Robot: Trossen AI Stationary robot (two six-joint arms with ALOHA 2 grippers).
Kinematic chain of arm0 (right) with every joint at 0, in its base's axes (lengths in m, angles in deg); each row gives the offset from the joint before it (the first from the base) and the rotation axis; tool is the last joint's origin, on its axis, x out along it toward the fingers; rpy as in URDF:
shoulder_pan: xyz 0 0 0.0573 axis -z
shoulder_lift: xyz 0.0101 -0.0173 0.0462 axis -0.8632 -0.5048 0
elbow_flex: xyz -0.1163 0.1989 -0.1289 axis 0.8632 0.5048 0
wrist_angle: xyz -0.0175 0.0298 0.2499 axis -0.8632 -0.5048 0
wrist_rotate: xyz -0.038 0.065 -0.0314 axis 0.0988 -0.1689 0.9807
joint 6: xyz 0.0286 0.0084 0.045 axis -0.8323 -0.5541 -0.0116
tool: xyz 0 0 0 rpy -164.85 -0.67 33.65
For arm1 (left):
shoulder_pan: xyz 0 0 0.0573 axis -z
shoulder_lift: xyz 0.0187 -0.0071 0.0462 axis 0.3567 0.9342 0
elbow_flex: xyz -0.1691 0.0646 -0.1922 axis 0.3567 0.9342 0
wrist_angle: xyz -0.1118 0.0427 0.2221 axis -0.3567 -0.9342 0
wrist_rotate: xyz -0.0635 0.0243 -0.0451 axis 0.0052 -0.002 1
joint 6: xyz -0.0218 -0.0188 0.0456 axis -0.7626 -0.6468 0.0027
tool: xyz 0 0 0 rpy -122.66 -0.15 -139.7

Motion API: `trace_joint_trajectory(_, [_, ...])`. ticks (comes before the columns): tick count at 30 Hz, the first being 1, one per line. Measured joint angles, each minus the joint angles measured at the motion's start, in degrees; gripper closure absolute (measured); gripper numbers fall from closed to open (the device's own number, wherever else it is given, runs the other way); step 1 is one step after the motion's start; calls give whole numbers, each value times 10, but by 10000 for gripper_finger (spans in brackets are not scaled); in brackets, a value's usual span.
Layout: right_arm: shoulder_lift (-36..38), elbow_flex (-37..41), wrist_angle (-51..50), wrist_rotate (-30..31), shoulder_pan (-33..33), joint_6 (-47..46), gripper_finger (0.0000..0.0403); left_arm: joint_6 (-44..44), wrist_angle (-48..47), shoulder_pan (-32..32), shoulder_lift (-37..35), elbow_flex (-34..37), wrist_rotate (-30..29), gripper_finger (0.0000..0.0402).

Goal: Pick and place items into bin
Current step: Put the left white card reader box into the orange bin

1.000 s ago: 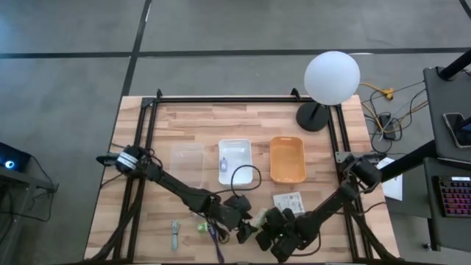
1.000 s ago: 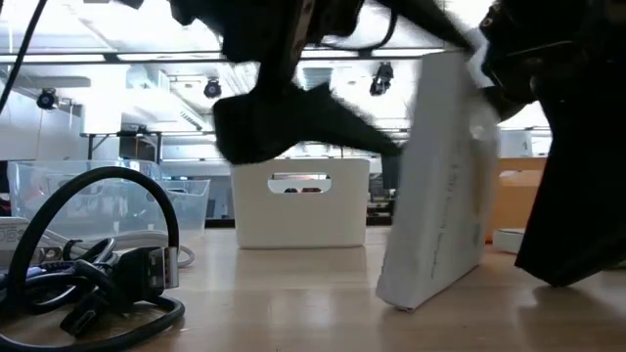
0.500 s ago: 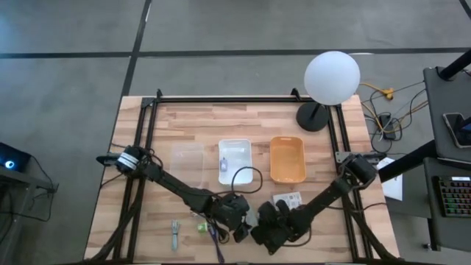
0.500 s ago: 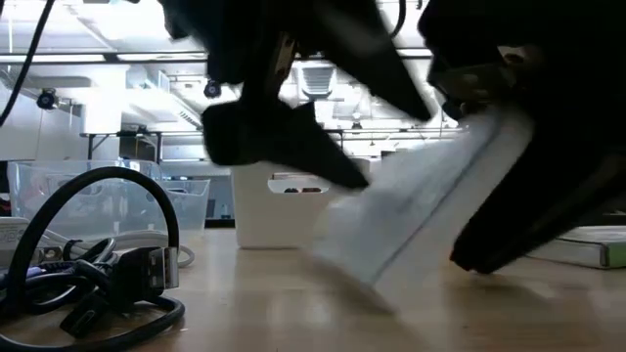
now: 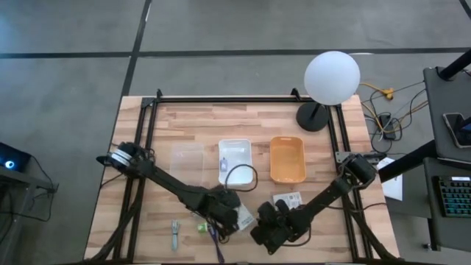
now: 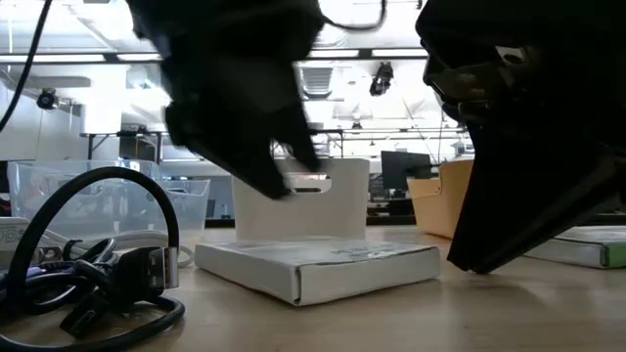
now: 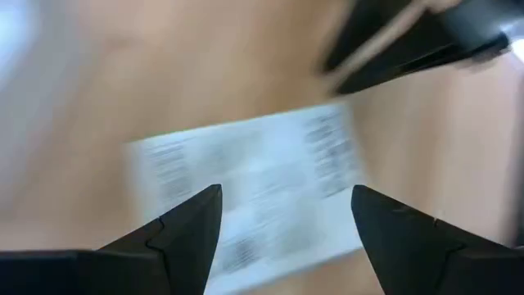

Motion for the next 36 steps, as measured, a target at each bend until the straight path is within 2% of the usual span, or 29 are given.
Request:
trace_joint_trajectory(3, [0, 0, 10, -6, 7, 32, 335, 7, -37, 7, -15, 16, -7, 156])
trace_joint_trajectory(6, [2, 5, 20, -36, 26, 57, 335, -7, 12, 14, -13, 49, 39, 164])
trace_joint_trajectory(11, [4, 9, 61, -63, 59, 84, 335, -69, 60, 19, -10, 90, 21, 182])
trace_joint_trajectory(14, [7, 9, 66, -74, 73, 93, 335, -69, 60, 20, -10, 96, 16, 193])
trace_joint_trajectory(18, [11, 11, 70, -121, 92, 95, 335, -69, 54, 30, -7, 96, 13, 206])
trace_joint_trajectory(22, [14, 12, 75, -128, 97, 106, 335, -69, 35, 43, -9, 91, 20, 212])
trace_joint_trajectory(25, [16, 13, 77, -127, 97, 106, 335, -68, -18, 50, -26, 73, 22, 213])
trace_joint_trajectory(29, [17, 13, 78, -127, 97, 105, 335, -4, -66, 53, -55, 32, -44, 213])
trace_joint_trajectory(31, [17, 13, 79, -125, 97, 106, 335, 42, -68, 54, -59, 27, -52, 220])
trace_joint_trajectory(33, [17, 13, 79, -120, 97, 107, 335, 66, -71, 60, -56, 30, -52, 241])
trace_joint_trajectory(36, [17, 14, 89, -119, 99, 123, 335, 69, -66, 68, -51, 39, -47, 292])
